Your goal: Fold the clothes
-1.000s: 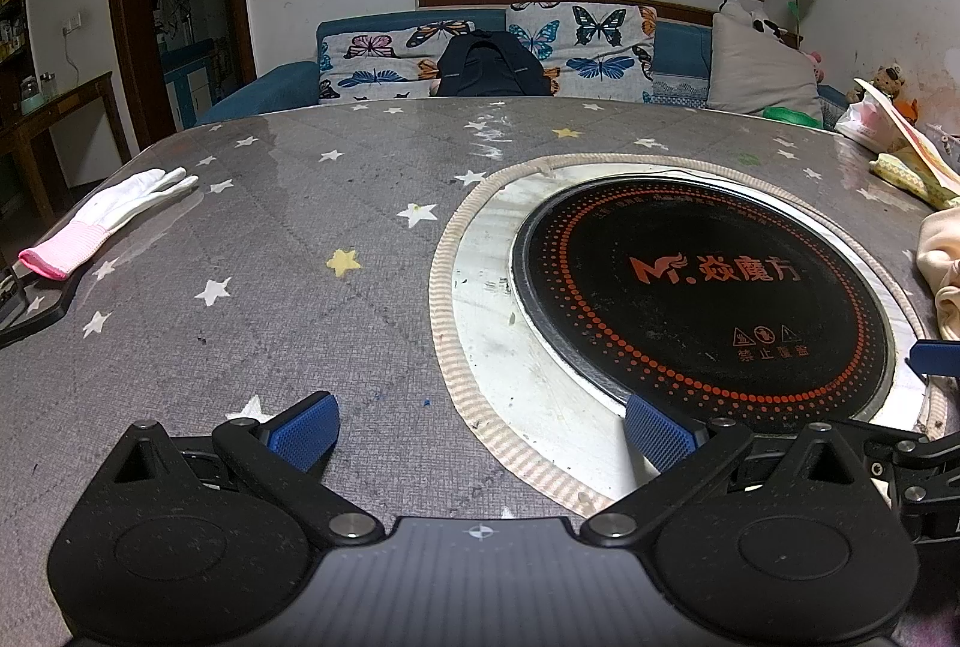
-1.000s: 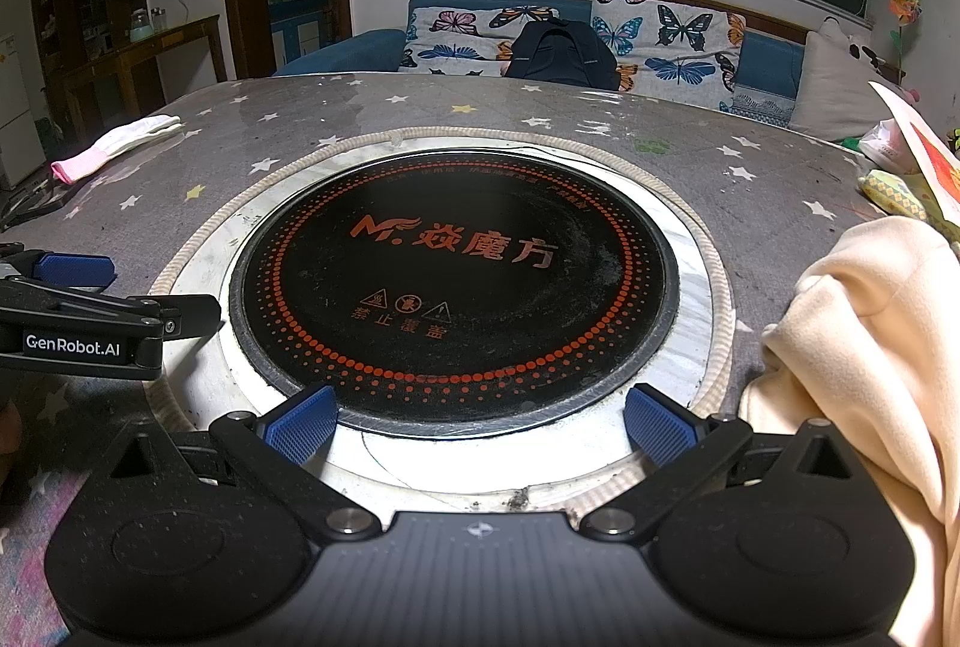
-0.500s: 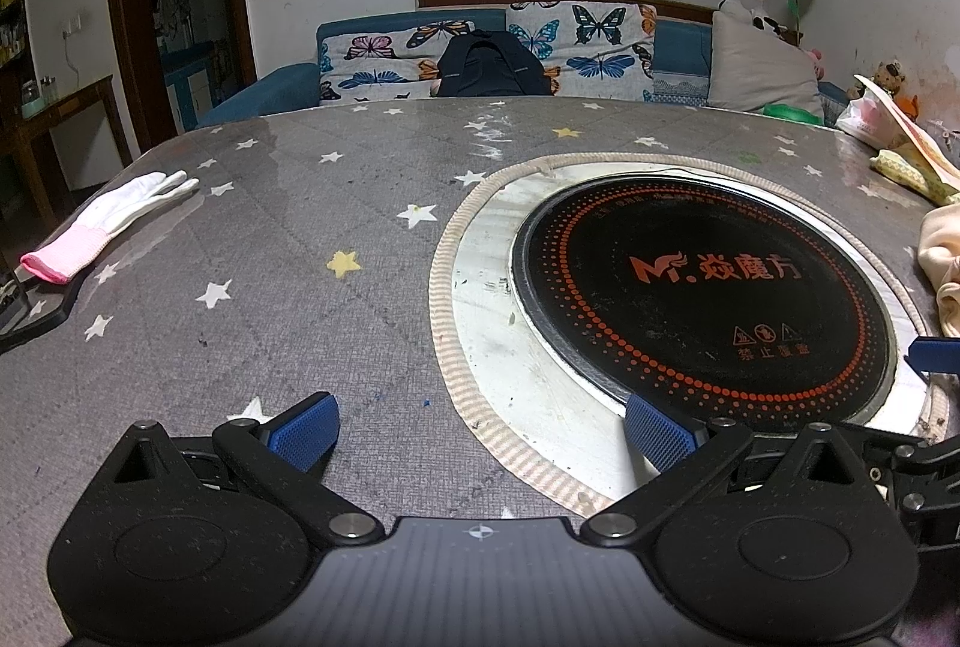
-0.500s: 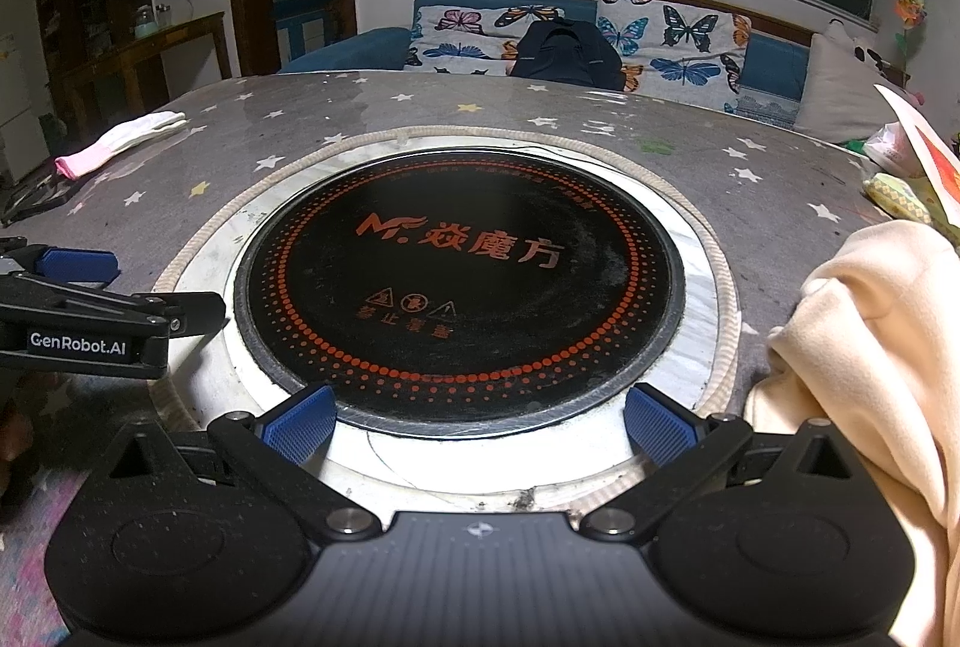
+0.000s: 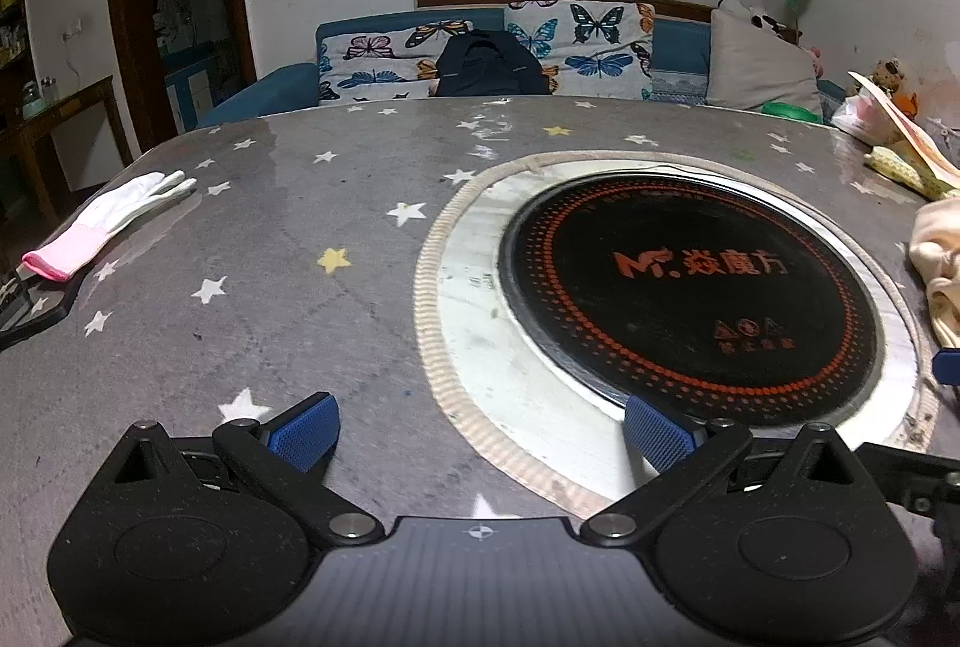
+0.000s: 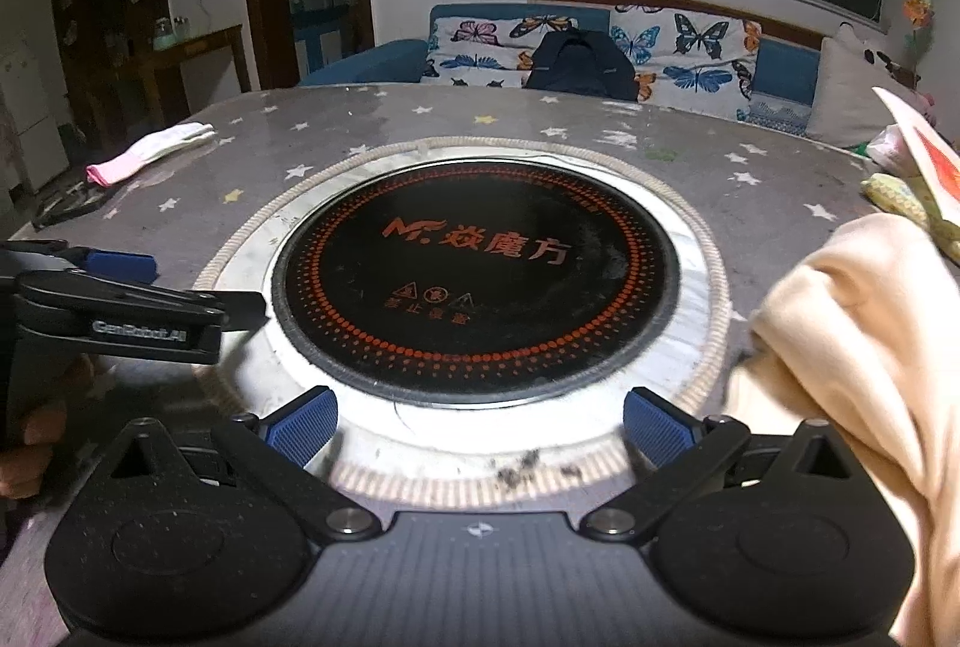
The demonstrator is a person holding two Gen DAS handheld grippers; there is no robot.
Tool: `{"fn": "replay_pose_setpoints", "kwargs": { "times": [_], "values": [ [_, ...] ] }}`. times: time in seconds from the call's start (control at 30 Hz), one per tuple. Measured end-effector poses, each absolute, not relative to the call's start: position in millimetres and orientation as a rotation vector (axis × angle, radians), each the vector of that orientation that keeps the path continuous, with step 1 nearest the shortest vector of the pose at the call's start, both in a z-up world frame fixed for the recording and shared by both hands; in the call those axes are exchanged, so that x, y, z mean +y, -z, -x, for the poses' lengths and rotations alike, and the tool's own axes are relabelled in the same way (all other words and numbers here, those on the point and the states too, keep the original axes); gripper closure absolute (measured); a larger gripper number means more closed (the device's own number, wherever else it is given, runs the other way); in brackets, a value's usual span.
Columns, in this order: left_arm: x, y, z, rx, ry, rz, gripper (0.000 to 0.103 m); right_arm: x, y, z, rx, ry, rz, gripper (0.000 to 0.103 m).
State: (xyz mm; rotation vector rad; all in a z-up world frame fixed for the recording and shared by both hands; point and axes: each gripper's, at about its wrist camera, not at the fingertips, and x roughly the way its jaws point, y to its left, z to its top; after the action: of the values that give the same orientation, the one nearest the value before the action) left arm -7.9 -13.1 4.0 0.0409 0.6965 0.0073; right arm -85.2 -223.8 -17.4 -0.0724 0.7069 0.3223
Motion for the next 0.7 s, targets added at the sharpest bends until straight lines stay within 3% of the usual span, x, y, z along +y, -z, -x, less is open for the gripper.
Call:
{"fn": "replay_pose_setpoints", "kwargs": {
  "times": [0.7],
  "values": [
    [-121.5,-32.8,29.4,0.766,0.303,-0.088,0.0,-324.3,-16.7,153.6,0.621,-0.124,-0.053,0.019]
  ]
}}
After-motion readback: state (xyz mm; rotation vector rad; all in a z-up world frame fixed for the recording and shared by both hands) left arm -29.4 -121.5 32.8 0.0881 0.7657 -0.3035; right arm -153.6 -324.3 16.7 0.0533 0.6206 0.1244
